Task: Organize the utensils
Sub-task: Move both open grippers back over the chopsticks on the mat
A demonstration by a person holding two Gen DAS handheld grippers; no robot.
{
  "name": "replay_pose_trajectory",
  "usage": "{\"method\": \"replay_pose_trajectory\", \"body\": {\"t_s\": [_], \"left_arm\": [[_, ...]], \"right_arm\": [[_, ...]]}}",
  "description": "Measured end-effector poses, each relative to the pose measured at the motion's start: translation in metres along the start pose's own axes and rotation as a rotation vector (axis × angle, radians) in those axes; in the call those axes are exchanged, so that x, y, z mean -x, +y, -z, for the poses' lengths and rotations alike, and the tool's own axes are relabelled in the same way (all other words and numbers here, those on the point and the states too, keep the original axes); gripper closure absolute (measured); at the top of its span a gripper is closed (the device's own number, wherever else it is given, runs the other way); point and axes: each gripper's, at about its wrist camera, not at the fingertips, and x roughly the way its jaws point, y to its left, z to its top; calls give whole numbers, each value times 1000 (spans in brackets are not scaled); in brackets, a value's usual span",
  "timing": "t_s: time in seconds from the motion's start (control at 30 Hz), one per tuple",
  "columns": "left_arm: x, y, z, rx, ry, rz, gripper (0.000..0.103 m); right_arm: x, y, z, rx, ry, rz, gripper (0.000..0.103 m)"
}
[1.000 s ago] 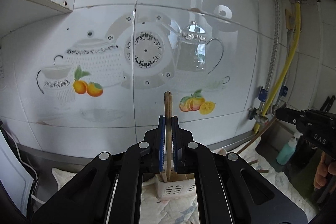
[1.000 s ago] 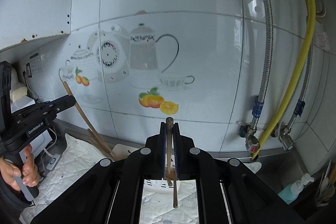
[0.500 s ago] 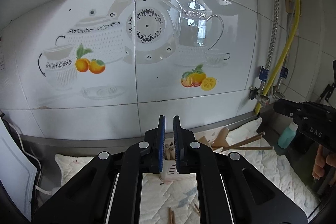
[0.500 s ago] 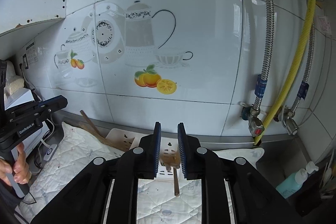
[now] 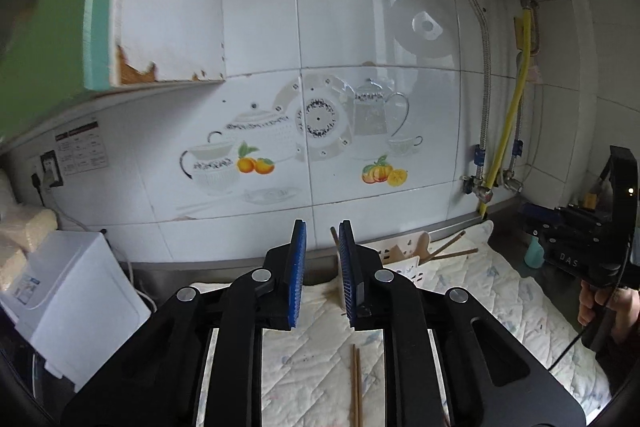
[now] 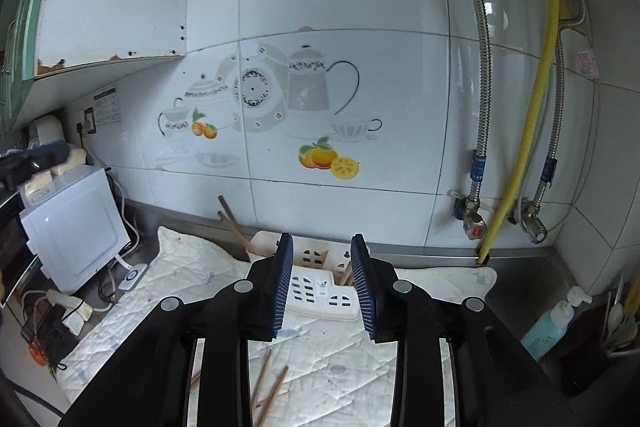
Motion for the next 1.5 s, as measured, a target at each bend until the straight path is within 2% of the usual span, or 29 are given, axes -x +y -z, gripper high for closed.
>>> {"method": "replay_pose_trajectory", "body": {"t_s": [0.2, 0.27, 0.3, 0.53, 0.63, 0.8, 0.97, 1.1, 1.2, 1.27, 1.4, 1.5], "left_arm": [[88, 14, 11, 2, -42, -43, 82], [113, 19, 21, 10, -44, -52, 68], [122, 21, 27, 12, -40, -62, 68], [154, 25, 80, 10, 39, -68, 68], [142, 29, 108, 49, 90, -24, 68], [96, 32, 156, 110, 190, 30, 68], [47, 26, 207, 152, 306, 60, 68], [18, 23, 234, 190, 377, 97, 68], [6, 12, 251, 152, 397, 92, 68], [-1, 6, 260, 141, 414, 120, 69], [-20, -2, 278, 124, 454, 127, 76], [-35, -7, 290, 118, 488, 145, 77]], "right_arm": [[26, 12, 10, -7, -23, -44, 70], [33, 17, 14, -3, -29, -59, 67], [35, 21, 16, 0, -29, -67, 67], [57, 44, 32, 31, -39, -109, 67], [66, 50, 44, 36, -36, -113, 66], [76, 54, 75, 26, -21, -102, 65], [73, 52, 113, 1, 20, -66, 65], [68, 48, 139, -32, 51, -47, 65], [63, 45, 157, -54, 73, -29, 65], [57, 44, 169, -65, 101, -31, 65], [45, 43, 190, -66, 155, -14, 65], [37, 44, 203, -84, 188, -20, 65]]}}
